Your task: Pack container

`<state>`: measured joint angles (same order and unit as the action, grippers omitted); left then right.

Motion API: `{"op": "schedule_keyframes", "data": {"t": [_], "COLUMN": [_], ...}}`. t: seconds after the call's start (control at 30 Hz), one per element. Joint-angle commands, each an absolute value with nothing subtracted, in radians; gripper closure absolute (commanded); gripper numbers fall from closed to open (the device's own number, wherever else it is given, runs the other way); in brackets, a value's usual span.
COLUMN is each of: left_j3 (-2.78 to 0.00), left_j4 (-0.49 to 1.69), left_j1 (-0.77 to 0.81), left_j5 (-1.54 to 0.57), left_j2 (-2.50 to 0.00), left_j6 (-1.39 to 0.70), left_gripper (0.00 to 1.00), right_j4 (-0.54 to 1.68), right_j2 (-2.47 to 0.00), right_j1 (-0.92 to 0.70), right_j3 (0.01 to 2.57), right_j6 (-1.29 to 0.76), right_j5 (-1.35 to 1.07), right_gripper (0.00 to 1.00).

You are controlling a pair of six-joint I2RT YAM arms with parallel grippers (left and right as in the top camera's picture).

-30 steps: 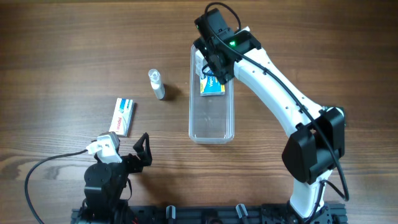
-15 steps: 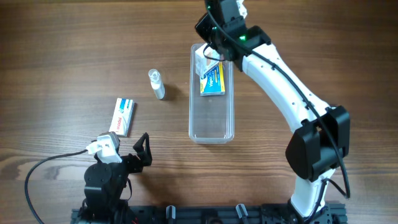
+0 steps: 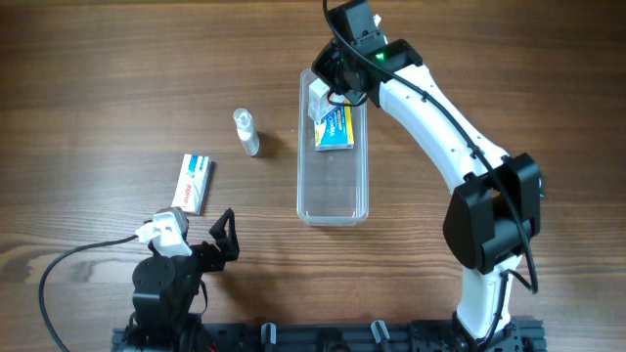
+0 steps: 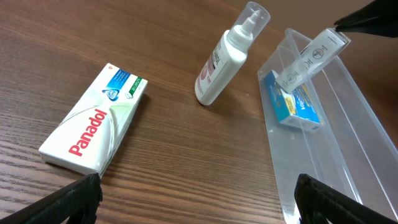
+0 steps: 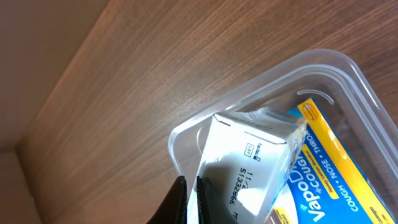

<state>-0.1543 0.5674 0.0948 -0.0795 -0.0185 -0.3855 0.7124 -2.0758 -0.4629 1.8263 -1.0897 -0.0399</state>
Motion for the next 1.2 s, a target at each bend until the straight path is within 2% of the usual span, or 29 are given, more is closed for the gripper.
{"op": "schedule_keyframes", "data": {"t": [0.0, 0.37, 0.6, 1.17], "left_j3": [-0.152, -0.152, -0.152, -0.151], "left_j4": [0.561, 0.561, 0.561, 0.561], "left_j1": [0.087, 0.087, 0.087, 0.087], "left_j5": [-0.078, -0.078, -0.078, -0.078], "left_j2": [-0.014, -0.014, -0.014, -0.014], "left_j6": [-0.366, -0.366, -0.366, -0.366], "left_gripper": [0.0, 0.0, 0.0, 0.0], "right_j4": [0.778, 1.119, 1.252, 1.073], "right_j2": [-2.089, -1.942, -1.939, -1.942], "right_j1": [-0.463, -0.463, -0.479, -0.514], "right_j3": [1.84, 1.84, 1.84, 1.742], "right_j6": [-1.084, -1.071, -1.017, -1.047], "right_j5": [0.0, 0.055, 0.056, 0.052], "right_gripper": [0.96, 0.96, 0.96, 0.93]}}
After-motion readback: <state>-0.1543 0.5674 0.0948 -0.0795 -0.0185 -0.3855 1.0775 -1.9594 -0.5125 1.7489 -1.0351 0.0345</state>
